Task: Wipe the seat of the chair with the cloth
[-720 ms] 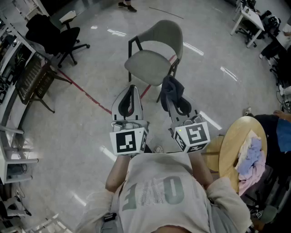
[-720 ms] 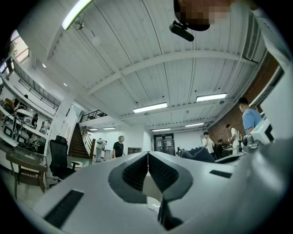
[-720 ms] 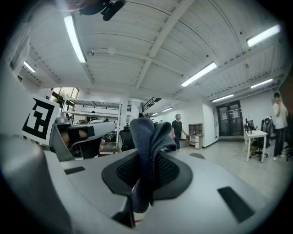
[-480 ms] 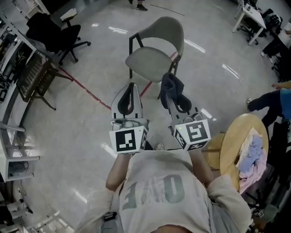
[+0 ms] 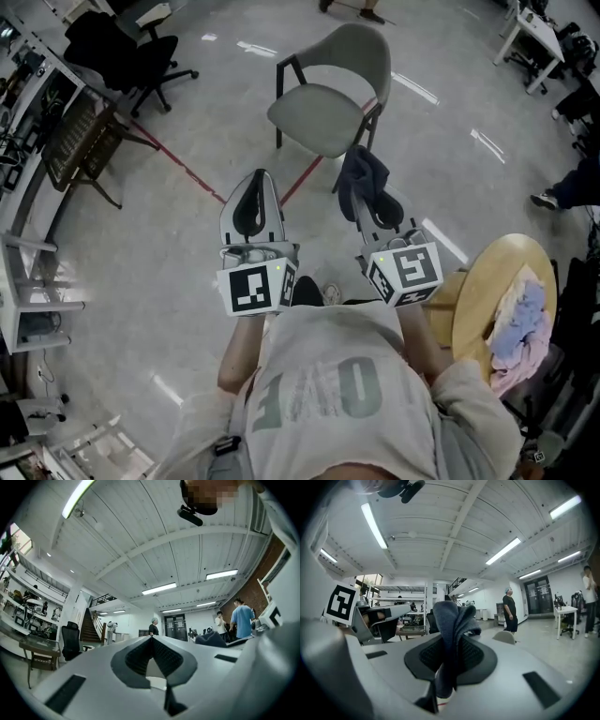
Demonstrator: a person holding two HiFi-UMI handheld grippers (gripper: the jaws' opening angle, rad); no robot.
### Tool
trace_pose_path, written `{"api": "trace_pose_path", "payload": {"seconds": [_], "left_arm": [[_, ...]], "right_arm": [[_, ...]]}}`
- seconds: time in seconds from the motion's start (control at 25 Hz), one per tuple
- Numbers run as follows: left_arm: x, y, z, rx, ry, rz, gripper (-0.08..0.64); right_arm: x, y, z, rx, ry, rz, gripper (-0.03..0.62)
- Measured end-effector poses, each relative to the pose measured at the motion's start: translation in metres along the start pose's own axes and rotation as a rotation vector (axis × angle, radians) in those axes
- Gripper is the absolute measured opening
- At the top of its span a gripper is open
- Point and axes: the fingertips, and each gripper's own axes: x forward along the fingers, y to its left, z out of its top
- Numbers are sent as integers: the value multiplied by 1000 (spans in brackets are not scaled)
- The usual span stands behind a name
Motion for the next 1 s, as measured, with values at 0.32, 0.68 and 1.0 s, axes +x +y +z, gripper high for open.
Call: {"api": "trace_pose_path", "payload": {"seconds": [0.32,0.68,1.0], "left_arm": [[-4,7,-17,-1,43,27,15],[62,31,-39,-28,36,40,15],[197,78,-76,-42,3,-1,15]], "right_arm": [[6,-9,-15,50,34,22,57],[64,-50,-22,73,48,25,57],[183,-115,-24,55,53,-83,57]]}}
